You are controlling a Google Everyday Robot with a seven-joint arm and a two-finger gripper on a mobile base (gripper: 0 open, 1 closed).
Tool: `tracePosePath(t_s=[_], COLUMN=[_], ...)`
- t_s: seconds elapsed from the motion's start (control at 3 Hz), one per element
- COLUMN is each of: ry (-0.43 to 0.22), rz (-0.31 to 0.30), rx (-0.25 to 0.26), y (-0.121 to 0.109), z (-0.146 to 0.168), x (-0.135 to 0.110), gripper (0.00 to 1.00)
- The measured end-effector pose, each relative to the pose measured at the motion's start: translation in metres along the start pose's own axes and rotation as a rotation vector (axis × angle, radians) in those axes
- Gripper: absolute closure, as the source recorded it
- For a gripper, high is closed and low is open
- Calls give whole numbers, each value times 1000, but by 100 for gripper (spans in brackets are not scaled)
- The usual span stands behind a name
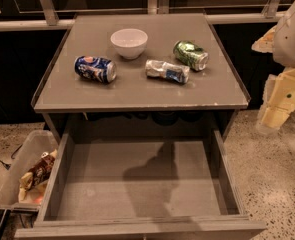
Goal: Place redbull can into top drawer
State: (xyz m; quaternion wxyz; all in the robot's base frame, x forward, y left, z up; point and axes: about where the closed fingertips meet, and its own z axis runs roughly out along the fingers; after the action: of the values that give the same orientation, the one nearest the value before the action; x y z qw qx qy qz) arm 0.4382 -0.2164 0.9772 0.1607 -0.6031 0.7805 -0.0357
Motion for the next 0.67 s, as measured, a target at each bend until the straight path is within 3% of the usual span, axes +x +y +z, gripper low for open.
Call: tracePosePath(t_s=[0.67], ry=[-19], rz=[-6], rx=[12], y=[-5], z=[1], x=[-5], gripper=[0])
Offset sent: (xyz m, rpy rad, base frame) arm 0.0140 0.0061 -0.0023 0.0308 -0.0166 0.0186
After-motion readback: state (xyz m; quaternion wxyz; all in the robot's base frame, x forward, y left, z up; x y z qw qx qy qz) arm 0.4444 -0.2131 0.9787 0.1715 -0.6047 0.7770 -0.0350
